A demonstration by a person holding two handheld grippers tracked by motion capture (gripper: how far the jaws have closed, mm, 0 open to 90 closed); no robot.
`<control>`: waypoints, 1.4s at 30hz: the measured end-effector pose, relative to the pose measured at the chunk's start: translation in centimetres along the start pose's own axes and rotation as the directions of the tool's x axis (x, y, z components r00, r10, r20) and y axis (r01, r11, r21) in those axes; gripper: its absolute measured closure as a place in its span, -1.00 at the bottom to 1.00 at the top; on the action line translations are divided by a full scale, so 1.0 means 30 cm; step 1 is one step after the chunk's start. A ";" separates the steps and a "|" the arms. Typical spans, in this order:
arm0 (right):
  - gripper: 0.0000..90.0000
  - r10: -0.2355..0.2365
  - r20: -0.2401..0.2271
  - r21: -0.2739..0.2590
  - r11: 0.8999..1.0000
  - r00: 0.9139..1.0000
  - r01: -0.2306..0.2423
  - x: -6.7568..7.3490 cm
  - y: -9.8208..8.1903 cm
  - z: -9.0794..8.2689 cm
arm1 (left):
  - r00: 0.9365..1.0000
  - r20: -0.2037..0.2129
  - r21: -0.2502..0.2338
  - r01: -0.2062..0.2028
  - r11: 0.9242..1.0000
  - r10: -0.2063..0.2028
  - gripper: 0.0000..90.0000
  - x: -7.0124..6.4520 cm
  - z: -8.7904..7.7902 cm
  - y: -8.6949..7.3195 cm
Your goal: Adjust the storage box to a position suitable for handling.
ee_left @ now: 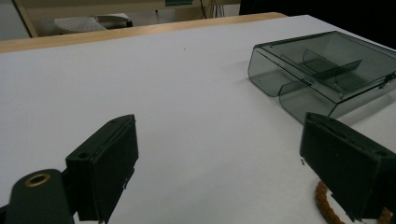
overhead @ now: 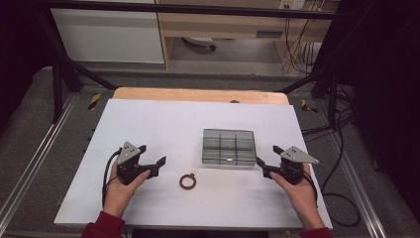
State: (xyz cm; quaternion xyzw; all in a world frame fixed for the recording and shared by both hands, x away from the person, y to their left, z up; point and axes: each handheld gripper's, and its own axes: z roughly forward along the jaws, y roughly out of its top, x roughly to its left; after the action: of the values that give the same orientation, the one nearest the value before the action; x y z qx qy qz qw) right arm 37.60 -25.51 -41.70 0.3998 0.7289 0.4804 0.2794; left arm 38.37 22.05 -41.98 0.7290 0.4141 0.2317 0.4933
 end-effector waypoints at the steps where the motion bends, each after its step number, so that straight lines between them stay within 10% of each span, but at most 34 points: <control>1: -0.41 0.004 0.002 0.004 1.000 1.000 -0.004 -0.008 0.009 0.006 | 1.000 0.002 0.005 -0.003 1.000 0.003 -0.73 0.005 0.006 0.008; 22: 0.91 -0.010 0.020 0.011 1.000 1.000 0.010 -0.149 0.137 0.170 | 0.998 0.053 0.044 -0.030 0.999 0.028 -0.49 0.025 0.142 0.135; 42: 1.00 -0.019 -0.009 0.069 0.997 1.000 0.020 -0.200 0.124 0.259 | 0.991 0.057 0.098 -0.129 0.987 0.123 0.49 0.004 0.277 0.154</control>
State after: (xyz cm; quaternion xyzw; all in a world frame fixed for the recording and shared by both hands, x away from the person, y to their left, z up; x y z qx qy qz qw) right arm 48.07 -26.09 -41.09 0.4003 0.7501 0.4537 0.2670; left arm 46.39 16.99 -41.15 0.7836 0.3656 0.2224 0.4504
